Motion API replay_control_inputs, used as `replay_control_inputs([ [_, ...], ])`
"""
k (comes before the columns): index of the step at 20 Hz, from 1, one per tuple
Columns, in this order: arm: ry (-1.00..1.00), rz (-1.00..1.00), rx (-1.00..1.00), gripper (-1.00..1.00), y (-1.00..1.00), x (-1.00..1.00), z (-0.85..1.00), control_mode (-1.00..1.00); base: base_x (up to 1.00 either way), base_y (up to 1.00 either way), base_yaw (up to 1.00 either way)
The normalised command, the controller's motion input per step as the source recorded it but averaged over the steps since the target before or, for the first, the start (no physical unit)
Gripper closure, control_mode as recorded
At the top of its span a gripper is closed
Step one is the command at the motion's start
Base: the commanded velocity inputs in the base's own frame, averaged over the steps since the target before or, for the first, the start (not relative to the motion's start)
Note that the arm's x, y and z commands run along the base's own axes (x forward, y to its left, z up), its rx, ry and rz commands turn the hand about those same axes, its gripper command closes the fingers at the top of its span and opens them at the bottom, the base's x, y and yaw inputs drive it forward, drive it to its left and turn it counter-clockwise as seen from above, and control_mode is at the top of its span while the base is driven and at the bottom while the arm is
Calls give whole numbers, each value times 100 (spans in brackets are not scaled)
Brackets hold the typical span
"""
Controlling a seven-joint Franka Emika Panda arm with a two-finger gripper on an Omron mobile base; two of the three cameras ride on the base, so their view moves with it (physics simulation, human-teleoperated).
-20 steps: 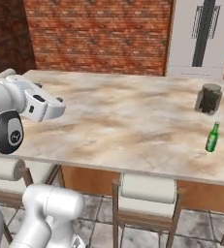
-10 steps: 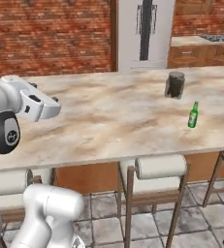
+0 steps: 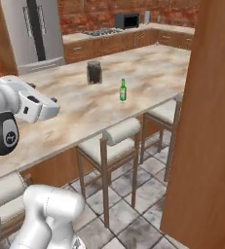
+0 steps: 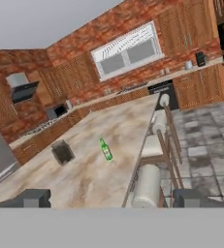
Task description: Open the cabinet directly in front. Then move the beer and the cup to the dining counter with the jar on it.
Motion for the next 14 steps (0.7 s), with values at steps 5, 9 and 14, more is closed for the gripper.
replay_control_inputs([
  [5, 0, 0, 0, -100, 0, 0, 0, 100, 0, 2, -100],
  [9, 0, 0, 0, -100, 0, 0, 0, 100, 0, 1, -99],
  [14, 0, 0, 0, -100, 0, 0, 0, 100, -1, 0, -97],
])
